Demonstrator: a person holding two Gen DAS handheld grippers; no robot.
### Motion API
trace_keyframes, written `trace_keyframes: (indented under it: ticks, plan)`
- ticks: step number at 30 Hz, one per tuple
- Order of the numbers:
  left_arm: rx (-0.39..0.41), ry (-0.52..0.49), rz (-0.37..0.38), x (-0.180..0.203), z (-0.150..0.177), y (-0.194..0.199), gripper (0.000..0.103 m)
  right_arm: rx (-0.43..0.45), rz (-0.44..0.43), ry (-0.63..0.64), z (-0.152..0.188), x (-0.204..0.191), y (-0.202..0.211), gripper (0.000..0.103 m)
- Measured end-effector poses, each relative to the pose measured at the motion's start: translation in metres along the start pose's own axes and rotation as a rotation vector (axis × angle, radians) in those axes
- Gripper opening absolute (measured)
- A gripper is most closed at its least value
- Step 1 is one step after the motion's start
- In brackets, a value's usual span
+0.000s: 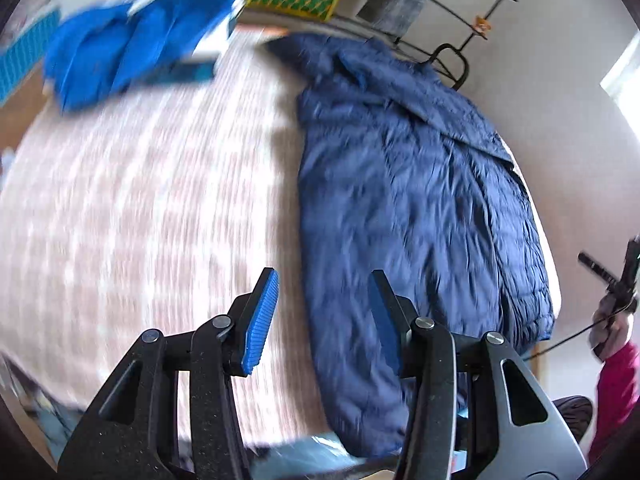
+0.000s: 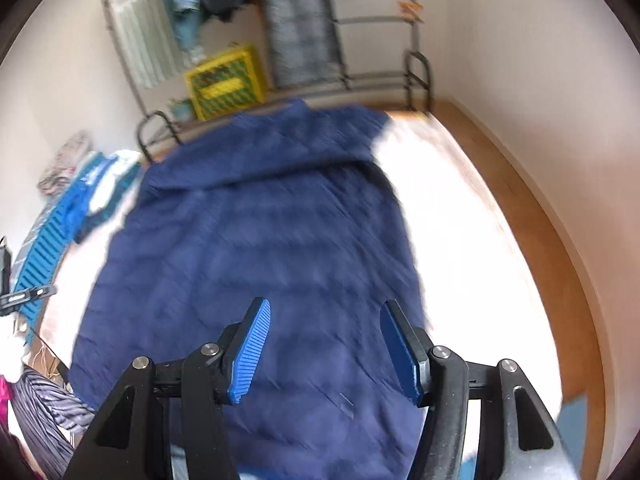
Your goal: Fold large clothes
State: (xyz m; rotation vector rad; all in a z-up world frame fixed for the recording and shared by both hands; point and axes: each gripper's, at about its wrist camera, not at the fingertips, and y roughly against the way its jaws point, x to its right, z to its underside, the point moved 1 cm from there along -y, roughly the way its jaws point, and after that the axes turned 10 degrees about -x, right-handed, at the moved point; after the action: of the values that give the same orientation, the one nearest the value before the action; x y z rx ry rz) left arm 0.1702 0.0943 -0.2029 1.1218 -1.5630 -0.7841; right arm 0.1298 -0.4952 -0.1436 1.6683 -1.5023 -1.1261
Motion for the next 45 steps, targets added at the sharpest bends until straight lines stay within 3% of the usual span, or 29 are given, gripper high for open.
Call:
trace_keyframes:
  ticks: [5,11,27,31,32,35,39,45]
  plan:
    - [-0.06,0.06,0.031,-0.01,0.037,-0.018,0.047,-0.091,0.038,-0.115,0.038,0.055,-0.019,0.061]
    - [-0.098,0.08,0.034,-0.01,0.059,-0.037,0.047,-0.143,-0.025,-0.192,0.062,0.08,-0.04,0.06]
    - [-0.169,0.096,0.17,0.013,0.109,-0.046,0.047,-0.274,-0.226,-0.138,0.1,0.056,-0.058,0.052]
    - [-0.182,0.069,0.157,0.02,0.111,-0.049,0.025,-0.296,-0.244,-0.123,0.107,0.05,-0.058,0.051]
    - [-0.179,0.072,0.16,0.02,0.11,-0.05,0.015,-0.299,-0.251,-0.126,0.108,0.048,-0.059,0.049]
    - [-0.173,0.068,0.177,0.023,0.107,-0.049,0.009,-0.317,-0.259,-0.137,0.111,0.046,-0.063,0.036]
    - [-0.14,0.058,0.184,0.025,0.106,-0.039,0.007,-0.294,-0.262,-0.138,0.108,0.045,-0.056,0.007]
    - [-0.06,0.041,0.213,0.035,0.094,-0.014,0.005,-0.195,-0.308,-0.193,0.099,0.051,-0.029,0.002]
